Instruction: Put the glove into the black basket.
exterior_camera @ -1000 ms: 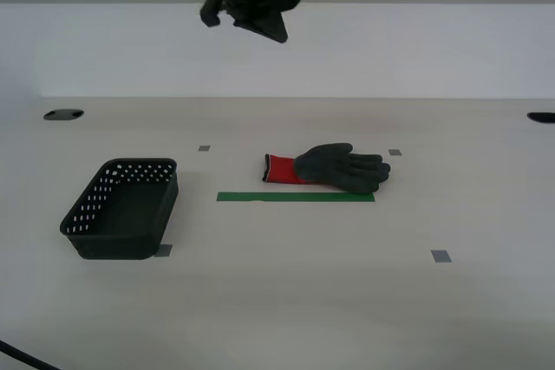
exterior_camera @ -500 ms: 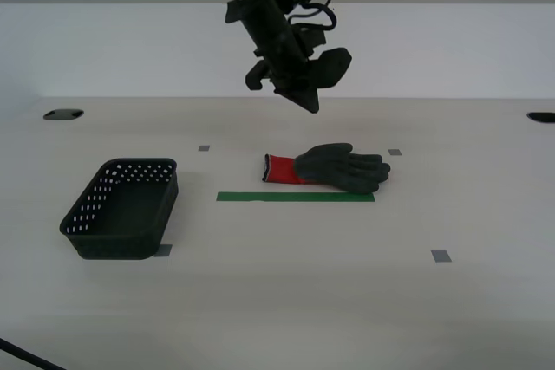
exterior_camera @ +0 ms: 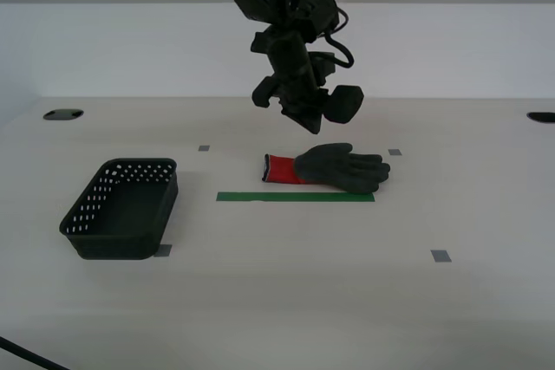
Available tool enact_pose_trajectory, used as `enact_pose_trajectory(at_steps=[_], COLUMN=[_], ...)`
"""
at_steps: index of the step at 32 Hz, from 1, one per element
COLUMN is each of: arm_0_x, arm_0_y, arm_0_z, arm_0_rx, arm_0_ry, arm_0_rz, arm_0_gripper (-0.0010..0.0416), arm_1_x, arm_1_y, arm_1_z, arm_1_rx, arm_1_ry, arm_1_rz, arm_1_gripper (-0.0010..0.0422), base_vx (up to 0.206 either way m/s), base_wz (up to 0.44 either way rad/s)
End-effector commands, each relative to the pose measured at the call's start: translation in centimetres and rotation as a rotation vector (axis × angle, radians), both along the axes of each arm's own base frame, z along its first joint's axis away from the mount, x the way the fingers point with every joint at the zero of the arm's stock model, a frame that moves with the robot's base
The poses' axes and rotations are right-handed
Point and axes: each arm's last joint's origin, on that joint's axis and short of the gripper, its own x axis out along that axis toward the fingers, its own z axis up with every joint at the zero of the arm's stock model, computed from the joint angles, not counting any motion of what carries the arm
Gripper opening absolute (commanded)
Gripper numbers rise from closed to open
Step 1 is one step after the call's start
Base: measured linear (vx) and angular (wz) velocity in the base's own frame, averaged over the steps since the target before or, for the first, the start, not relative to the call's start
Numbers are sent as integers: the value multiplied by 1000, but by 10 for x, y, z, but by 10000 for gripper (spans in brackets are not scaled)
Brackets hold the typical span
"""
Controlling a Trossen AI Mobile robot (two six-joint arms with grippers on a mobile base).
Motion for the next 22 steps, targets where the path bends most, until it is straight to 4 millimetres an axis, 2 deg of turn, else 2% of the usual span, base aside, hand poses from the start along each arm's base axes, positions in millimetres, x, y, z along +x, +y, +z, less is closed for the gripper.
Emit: enact_pose_trajectory(at_steps=[1,3,8,10,14,16,20,22], arm_0_x=[0,0,0,0,0,0,0,0], arm_0_y=[0,0,0,0,0,0,0,0], arm_0_z=[1,1,0,-1,-1,-1,-2,-2], arm_0_rx=[0,0,0,0,0,0,0,0], arm_0_ry=[-4,-8,7,10,18,18,21,21], arm_0_rz=[0,0,0,0,0,0,-1,0], arm_0_gripper=[0,1,1,1,0,0,1,1], arm_1_x=[-1,-1,-8,-8,0,5,9,9], arm_1_y=[-1,-1,-3,-6,-19,-28,-34,-33], arm_1_z=[0,-9,-57,-68,-63,-50,-39,-39], arm_1_rx=[-5,1,-7,9,-9,-19,-52,-28], arm_1_ry=[7,15,186,206,144,38,43,35], arm_1_rz=[2,2,4,0,-71,-202,-135,-138], arm_1_gripper=[0,0,0,0,0,0,0,3], base_vx=[0,0,0,0,0,0,0,0], base_wz=[0,0,0,0,0,0,0,0])
